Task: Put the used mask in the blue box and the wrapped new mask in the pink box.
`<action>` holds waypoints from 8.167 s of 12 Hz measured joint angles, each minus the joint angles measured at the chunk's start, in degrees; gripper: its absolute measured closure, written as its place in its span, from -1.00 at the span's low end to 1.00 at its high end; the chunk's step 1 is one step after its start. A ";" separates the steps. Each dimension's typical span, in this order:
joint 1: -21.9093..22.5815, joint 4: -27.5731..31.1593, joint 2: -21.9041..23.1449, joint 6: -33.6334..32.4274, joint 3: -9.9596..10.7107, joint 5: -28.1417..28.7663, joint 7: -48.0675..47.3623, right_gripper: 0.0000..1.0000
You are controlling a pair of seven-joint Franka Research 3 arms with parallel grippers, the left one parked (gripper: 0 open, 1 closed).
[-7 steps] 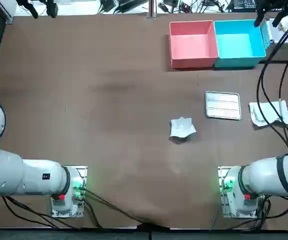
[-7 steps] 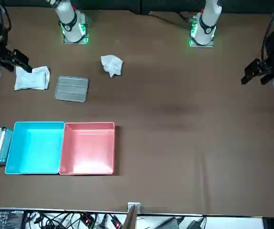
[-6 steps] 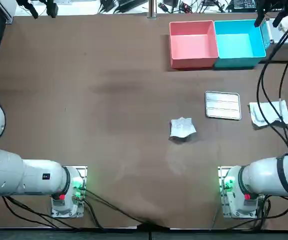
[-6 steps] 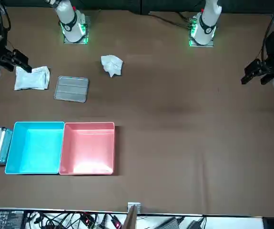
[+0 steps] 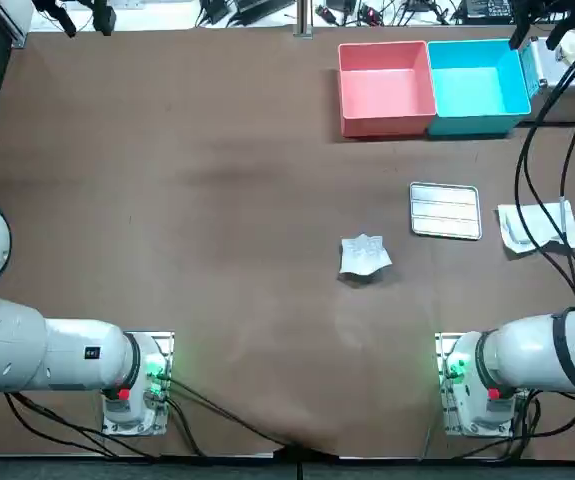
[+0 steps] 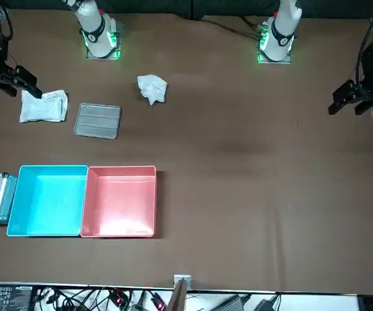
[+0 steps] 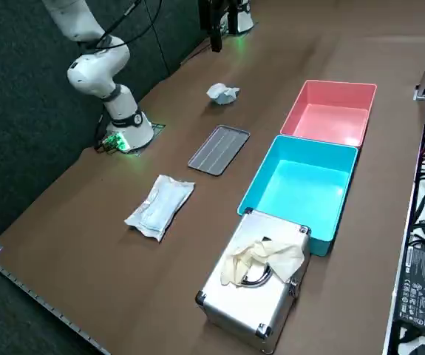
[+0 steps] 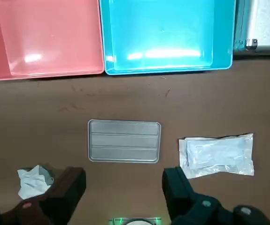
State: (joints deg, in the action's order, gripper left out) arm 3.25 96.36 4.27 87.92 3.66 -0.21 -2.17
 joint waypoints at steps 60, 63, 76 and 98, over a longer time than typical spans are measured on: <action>37.14 36.45 -19.64 34.31 -1.28 18.77 11.00 0.40; 37.08 36.07 -19.13 33.92 -0.74 18.77 11.00 0.96; 10.18 10.47 -11.21 10.39 2.20 10.08 11.93 0.96; -6.87 -19.21 -48.24 31.31 3.71 6.81 7.94 0.43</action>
State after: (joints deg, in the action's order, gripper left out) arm -3.62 77.15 -43.97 119.23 7.37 6.60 5.77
